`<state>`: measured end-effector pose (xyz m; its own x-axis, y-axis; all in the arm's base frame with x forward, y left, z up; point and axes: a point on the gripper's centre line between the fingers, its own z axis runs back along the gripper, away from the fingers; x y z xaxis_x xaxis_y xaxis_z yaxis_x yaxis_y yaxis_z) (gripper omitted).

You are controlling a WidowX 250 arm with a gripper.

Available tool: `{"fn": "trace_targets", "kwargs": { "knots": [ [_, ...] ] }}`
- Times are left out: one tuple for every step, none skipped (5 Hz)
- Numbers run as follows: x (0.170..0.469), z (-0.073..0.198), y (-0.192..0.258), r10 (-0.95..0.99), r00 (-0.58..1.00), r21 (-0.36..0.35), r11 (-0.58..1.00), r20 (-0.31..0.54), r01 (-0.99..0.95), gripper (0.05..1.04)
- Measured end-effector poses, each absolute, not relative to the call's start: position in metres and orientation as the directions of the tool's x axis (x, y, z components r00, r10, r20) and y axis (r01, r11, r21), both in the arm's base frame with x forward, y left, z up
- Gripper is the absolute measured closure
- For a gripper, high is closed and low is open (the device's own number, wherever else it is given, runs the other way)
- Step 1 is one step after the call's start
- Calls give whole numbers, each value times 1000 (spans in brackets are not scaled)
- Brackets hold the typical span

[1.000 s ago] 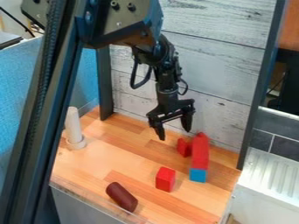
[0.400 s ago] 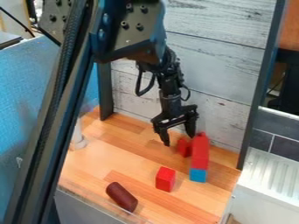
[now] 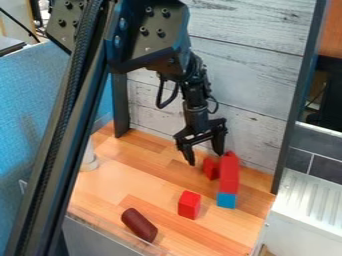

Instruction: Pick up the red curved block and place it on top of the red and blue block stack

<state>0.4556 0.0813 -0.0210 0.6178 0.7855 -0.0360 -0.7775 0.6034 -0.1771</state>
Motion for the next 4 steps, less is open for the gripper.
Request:
{"fn": "trace_targets", "kwargs": {
  "knots": [
    [454,-23,74,776,629,-171,615,-43,-770,83],
    [445,-33,65,759,646,-155,631,-77,-760,83],
    [443,-35,62,752,656,-144,642,-73,-753,138],
    [443,-38,64,747,663,-122,653,-59,-747,431]
  ]
}}
